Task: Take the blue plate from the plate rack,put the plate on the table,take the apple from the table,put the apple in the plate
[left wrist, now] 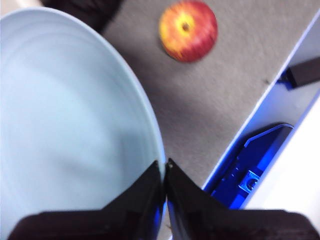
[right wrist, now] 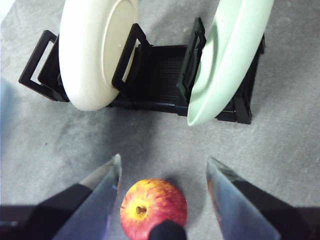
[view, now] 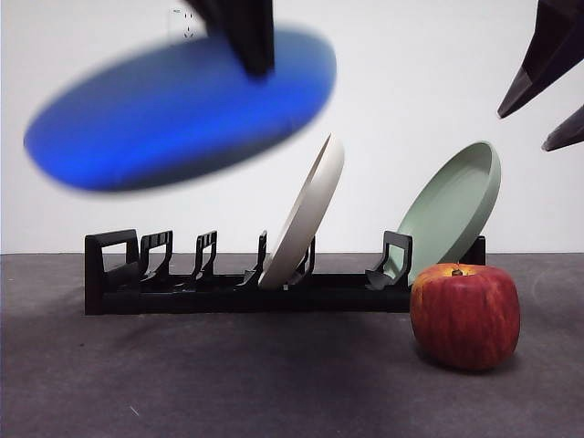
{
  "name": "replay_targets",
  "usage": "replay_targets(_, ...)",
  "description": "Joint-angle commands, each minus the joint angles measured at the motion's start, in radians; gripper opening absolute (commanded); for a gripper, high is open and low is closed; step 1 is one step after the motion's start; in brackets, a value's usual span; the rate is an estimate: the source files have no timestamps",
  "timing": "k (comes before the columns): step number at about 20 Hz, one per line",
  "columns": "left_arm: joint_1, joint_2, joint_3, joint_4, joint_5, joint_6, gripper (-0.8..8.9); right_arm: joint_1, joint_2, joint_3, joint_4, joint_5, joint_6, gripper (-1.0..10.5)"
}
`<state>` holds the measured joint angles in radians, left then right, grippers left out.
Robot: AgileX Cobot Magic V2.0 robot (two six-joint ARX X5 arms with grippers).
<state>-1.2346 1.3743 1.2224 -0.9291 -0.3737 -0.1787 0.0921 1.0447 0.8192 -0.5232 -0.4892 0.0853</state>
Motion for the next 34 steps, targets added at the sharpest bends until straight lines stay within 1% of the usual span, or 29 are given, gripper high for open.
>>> replay_targets(1, -0.003, 0.043, -0.050, 0.052, 0.019, -0.013, -0.09, 0.000, 0.000, 0.003, 0.007, 0.002, -0.008, 2.9)
replay_targets(4, -0.003, 0.113, -0.078, 0.084, 0.025, 0.004, -0.09, 0.000, 0.000, 0.003, 0.007, 0.002, -0.008, 2.9)
replay_targets(8, -0.003, 0.249, -0.079, 0.140, 0.036, 0.081, -0.09, 0.000, 0.000, 0.003, 0.007, 0.002, -0.006, 2.9)
replay_targets(10, -0.002, 0.320, -0.079, 0.182, 0.035, 0.105, -0.09, 0.000, 0.000, 0.003, 0.007, 0.002, -0.005, 2.9)
replay_targets(13, 0.010, 0.405, -0.079, 0.213, 0.035, 0.109, -0.09, 0.000, 0.000, 0.003, 0.007, 0.001, -0.004, 2.9)
replay_targets(16, 0.019, 0.418, -0.079, 0.210, 0.037, 0.108, 0.06, 0.000, 0.000, 0.003, 0.006, 0.000, -0.004, 2.9)
replay_targets(17, 0.019, 0.417, -0.079, 0.209, 0.037, 0.108, 0.44, 0.000, 0.000, 0.003, 0.007, -0.001, -0.004, 2.9)
replay_targets(20, 0.036, 0.414, -0.079, 0.187, 0.031, 0.108, 3.58, 0.000, 0.000, 0.003, 0.007, -0.002, -0.004, 2.9)
replay_targets(21, 0.040, 0.414, -0.079, 0.181, 0.031, 0.102, 4.00, 0.000, 0.000, 0.003, 0.007, -0.002, -0.004, 2.9)
replay_targets(22, 0.040, 0.410, -0.077, 0.175, 0.014, 0.090, 4.14, 0.000, 0.000, 0.003, 0.007, -0.002, -0.004, 2.9)
replay_targets(25, 0.043, 0.332, -0.074, 0.175, -0.075, 0.076, 4.14, 0.003, 0.000, 0.003, 0.006, -0.009, 0.003, 3.1)
replay_targets(28, 0.054, 0.184, -0.049, 0.171, -0.127, 0.076, 4.14, 0.023, 0.000, 0.008, 0.006, -0.006, 0.003, 5.8)
replay_targets(29, 0.059, 0.135, -0.034, 0.172, -0.126, 0.076, 4.14, 0.035, 0.000, 0.012, 0.006, -0.005, 0.003, 6.0)
replay_targets(31, 0.071, 0.019, 0.007, 0.179, -0.114, 0.076, 4.14, 0.074, 0.001, 0.032, -0.002, 0.004, 0.003, 6.0)
replay_targets(34, 0.084, -0.124, 0.086, 0.148, -0.121, 0.078, 4.13, 0.152, 0.001, 0.085, -0.038, 0.098, 0.003, 6.0)
